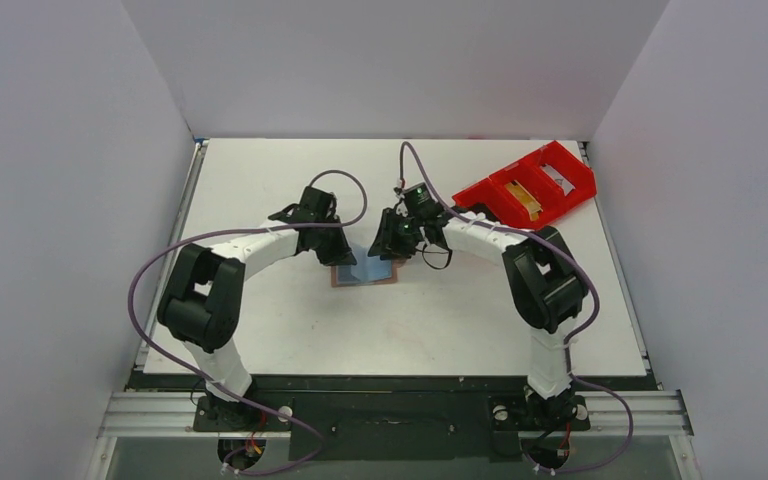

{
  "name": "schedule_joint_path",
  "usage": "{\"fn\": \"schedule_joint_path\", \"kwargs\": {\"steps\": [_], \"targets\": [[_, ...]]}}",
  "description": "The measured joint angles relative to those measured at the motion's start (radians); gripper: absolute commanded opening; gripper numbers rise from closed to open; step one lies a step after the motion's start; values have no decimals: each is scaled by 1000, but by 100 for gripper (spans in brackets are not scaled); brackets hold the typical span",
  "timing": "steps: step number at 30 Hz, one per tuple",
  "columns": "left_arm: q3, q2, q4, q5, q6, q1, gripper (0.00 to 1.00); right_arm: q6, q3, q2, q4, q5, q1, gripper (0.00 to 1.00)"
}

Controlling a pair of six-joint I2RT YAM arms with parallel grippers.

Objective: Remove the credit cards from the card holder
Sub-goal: Remove the credit card from the card holder.

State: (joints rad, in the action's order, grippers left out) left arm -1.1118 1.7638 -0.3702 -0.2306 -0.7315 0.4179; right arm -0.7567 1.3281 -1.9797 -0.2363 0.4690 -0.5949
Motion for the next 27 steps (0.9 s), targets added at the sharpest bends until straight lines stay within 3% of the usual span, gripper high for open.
{"fn": "schedule_joint_path", "kwargs": {"steps": [4, 6, 10, 20, 27], "targets": [[-2, -8, -2, 8, -6, 25, 4, 2, 0, 46, -16, -21, 14, 35], [-10, -8, -10, 11, -14, 47, 13, 5, -3, 69, -24, -37, 20, 35], [-65, 15, -22, 11, -19, 80, 21, 11, -17, 122, -41, -75, 31, 35], [-211, 132, -20, 9, -22, 125, 24, 12, -106, 237, -87, -185, 69, 34], [-228, 237, -14, -8, -25, 131, 25, 12, -132, 261, -106, -220, 83, 34]]}}
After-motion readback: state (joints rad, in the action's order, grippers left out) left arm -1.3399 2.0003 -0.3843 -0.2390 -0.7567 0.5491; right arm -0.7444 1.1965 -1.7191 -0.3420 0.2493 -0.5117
